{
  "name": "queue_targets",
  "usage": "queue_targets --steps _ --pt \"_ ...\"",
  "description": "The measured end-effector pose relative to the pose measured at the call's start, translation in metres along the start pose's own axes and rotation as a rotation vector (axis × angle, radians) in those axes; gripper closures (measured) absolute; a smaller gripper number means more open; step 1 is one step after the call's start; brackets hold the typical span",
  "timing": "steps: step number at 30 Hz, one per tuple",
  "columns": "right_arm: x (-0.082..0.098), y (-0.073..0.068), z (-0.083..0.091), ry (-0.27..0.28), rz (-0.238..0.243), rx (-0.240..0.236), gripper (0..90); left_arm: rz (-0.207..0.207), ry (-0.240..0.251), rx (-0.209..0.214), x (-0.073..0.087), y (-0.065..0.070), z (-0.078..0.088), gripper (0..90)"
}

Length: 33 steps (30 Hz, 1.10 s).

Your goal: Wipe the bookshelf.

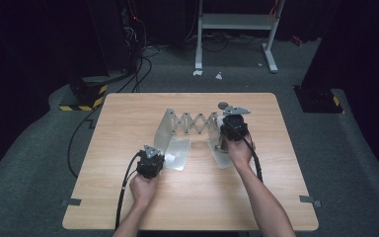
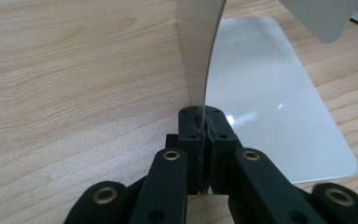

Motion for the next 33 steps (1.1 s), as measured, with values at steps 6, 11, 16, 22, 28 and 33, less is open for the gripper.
queue_targets --steps 6,11,16,22,28,33 --pt "-0.019 -0.001 0.014 0.056 0.010 -0.007 86.6 -0.002 -0.001 -0.001 0.000 0.000 0.000 86.2" --pt "-0.027 -0.005 0.021 0.080 0.023 -0.020 86.6 -0.002 0.000 -0.001 0.000 0.000 0.000 86.2" --pt "-0.019 -0.013 0.012 0.043 0.040 -0.038 86.5 -0.002 -0.001 -0.001 0.000 0.000 0.000 86.2" --pt "-0.009 -0.013 0.002 0.013 0.040 -0.036 86.5 -0.002 0.000 -0.001 0.000 0.000 0.000 86.2" --pt "0.004 -0.011 -0.003 -0.028 0.051 -0.030 86.6 -0.001 0.000 0.000 0.000 0.000 0.000 86.2" --pt "0.023 -0.004 -0.014 -0.078 0.032 -0.011 86.6 0.001 0.001 0.001 0.000 0.000 0.000 86.2"
Point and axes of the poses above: each handheld gripper's, and its own axes: z roughly backward along the jaws, x roughly out of its underside, y roughly to its right, the point moved 6 cm from there along -z, roughly forward along the jaws, and after that the axes turned 4 degrees about -z, right-handed, at the moved point
